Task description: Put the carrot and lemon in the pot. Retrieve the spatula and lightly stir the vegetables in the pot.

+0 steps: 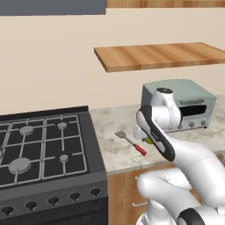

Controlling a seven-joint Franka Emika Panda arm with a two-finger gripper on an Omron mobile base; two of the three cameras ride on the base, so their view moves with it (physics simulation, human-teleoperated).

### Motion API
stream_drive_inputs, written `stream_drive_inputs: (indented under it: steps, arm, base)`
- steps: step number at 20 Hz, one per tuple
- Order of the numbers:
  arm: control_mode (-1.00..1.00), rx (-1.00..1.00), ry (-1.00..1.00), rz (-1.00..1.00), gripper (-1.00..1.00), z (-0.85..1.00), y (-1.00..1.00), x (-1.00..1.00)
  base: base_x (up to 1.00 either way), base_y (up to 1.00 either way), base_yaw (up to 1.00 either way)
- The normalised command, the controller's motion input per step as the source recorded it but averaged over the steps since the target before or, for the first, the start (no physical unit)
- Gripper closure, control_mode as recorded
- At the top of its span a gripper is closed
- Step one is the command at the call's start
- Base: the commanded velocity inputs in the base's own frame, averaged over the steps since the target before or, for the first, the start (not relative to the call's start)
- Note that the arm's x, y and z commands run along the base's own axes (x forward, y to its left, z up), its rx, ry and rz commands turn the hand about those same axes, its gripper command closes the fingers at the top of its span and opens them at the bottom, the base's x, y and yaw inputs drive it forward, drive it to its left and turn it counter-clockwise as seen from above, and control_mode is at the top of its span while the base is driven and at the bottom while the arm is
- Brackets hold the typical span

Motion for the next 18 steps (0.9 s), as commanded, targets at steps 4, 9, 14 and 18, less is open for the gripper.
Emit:
stream_drive_inputs:
  steps: [4, 9, 14, 18]
  arm:
    - [1.00, 0.00, 0.00, 0.00, 1.00, 0.00, 0.00, 0.00]
    - [1.00, 0.00, 0.00, 0.00, 1.00, 0.00, 0.00, 0.00]
    - [1.00, 0.00, 0.00, 0.00, 1.00, 0.00, 0.00, 0.00]
    - [1.00, 0.00, 0.00, 0.00, 1.00, 0.00, 0.00, 0.00]
  base:
    - [-0.13, 0.00, 0.00]
    - [-0.90, 0.10, -0.04]
    - [-0.10, 0.89, 0.02]
    - [0.00, 0.99, 0.04]
